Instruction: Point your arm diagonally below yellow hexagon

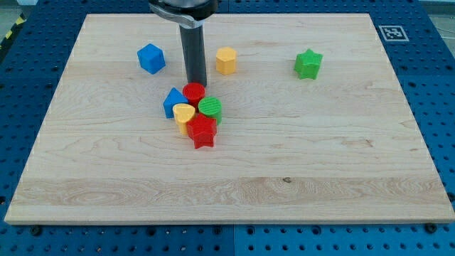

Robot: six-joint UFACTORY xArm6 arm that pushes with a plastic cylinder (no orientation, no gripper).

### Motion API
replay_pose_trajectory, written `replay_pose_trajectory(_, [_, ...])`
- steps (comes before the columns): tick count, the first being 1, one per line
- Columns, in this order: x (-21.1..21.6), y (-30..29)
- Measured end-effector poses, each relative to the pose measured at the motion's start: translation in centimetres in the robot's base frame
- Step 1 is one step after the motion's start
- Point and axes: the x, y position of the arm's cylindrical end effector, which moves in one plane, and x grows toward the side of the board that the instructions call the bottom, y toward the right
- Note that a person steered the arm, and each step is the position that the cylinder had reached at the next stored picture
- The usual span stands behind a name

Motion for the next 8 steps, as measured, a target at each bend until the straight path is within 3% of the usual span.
replay_pose_trajectory(1, [0.4,0.1])
replay_pose_trajectory(2, [-2.5,-0.8])
replay_pose_trajectory(4, [-2.9,-8.9])
replay_pose_trajectory(5, [-0.6,-12.9])
replay_pose_trajectory(8, [1.7,-13.1])
